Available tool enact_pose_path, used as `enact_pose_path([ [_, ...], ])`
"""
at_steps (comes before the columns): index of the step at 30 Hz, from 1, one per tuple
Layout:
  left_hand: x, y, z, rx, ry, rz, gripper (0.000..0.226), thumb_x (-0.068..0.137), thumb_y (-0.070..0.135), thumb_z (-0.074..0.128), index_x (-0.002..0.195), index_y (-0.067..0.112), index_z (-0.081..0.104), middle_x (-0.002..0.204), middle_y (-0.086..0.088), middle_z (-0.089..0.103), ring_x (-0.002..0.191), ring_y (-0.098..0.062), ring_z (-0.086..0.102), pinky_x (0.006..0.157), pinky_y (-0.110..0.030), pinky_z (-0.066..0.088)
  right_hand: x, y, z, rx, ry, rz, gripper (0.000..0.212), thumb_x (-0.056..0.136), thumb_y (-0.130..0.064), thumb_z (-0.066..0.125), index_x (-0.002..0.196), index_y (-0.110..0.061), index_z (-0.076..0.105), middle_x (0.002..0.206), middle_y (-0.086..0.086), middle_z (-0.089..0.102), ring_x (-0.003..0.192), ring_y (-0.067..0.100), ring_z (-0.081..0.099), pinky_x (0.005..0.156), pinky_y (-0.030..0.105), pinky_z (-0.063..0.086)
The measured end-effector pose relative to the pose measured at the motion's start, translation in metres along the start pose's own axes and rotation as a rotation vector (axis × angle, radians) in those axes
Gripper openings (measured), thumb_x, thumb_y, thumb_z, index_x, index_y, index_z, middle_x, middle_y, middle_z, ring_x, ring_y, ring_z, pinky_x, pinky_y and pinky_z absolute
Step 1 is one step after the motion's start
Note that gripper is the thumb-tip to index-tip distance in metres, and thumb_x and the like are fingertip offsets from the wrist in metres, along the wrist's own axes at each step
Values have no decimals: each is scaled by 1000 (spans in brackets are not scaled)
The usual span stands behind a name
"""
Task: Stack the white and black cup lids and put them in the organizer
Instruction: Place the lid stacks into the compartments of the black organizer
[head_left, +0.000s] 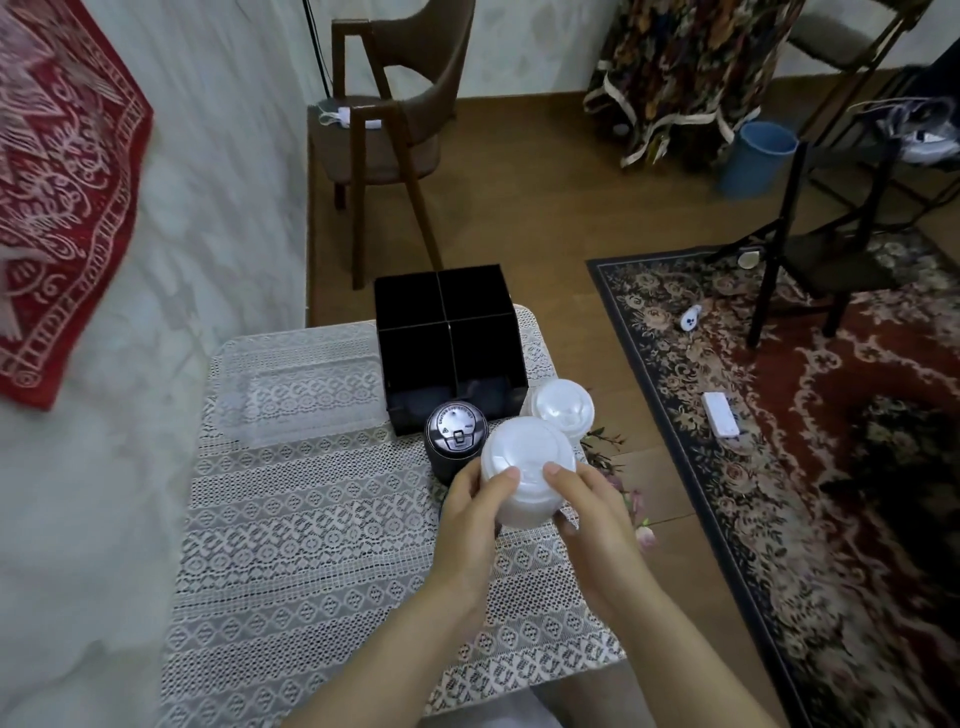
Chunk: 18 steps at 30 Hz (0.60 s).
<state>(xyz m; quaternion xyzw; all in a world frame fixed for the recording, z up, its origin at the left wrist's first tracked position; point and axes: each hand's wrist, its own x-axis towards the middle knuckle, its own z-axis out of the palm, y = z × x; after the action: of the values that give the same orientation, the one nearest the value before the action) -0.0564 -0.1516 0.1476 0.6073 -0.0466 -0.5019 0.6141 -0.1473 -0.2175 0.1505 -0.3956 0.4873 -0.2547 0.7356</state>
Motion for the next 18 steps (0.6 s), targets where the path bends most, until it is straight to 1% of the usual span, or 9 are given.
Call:
enact_pose_path([
  [2,-4,14,0,-4,-1,1,41,77,35,70,116,26,63,111,2,70,106,-15,64,88,-29,46,-3,-12,7,6,-17,-4,35,80,-28,70,113,-16,66,108,0,73,102,14,67,82,26,46],
  [4,-6,28,-1,-9,6,2,55,64,45,71,116,28,63,112,1,69,109,-18,63,95,-35,47,-3,-23,14,9,-38,-11,31,83,-24,69,112,-15,67,107,2,73,100,13,67,81,25,46],
  [6,-4,41,-3,-18,-1,-1,61,60,47,73,117,29,61,114,1,69,112,-21,62,100,-40,45,-1,-35,21,2,-61,-29,39,75,-28,67,112,-15,67,105,1,73,97,11,68,81,24,47],
  [8,0,51,-5,-42,-13,-6,57,65,40,72,119,28,59,115,1,68,112,-20,62,98,-37,47,2,-45,28,1,-80,-41,44,72,-31,64,113,-14,66,104,1,74,95,10,68,80,23,48],
  [11,10,68,-7,-65,-42,-22,46,76,29,74,119,25,57,114,0,68,109,-19,63,95,-33,47,11,-57,37,-12,-97,-62,43,73,-31,64,113,-13,65,101,0,74,94,10,69,78,22,50],
  [13,19,79,-6,-73,-46,-29,47,74,30,73,118,23,56,115,-4,68,108,-20,63,93,-31,48,22,-65,42,-41,-105,-61,35,82,-26,68,114,-11,65,103,2,73,96,14,68,80,25,51],
  [14,24,83,-6,-71,-42,-33,48,73,30,72,118,23,56,116,-5,68,107,-20,64,90,-30,48,29,-70,45,-53,-105,-50,29,87,-21,66,115,-11,64,104,3,72,97,15,68,80,25,52],
  [16,37,93,-3,-48,-34,-44,41,81,27,71,118,23,55,116,-4,67,106,-18,62,83,-28,46,44,-79,46,-105,-113,-38,25,93,-18,60,116,-12,63,106,2,71,98,16,67,82,26,51],
  [18,51,101,1,-25,-37,-70,33,87,27,65,118,25,55,116,0,65,106,-16,59,82,-29,43,62,-91,47,-180,-133,-40,23,93,-20,60,115,-17,65,109,1,71,102,15,66,84,25,48],
])
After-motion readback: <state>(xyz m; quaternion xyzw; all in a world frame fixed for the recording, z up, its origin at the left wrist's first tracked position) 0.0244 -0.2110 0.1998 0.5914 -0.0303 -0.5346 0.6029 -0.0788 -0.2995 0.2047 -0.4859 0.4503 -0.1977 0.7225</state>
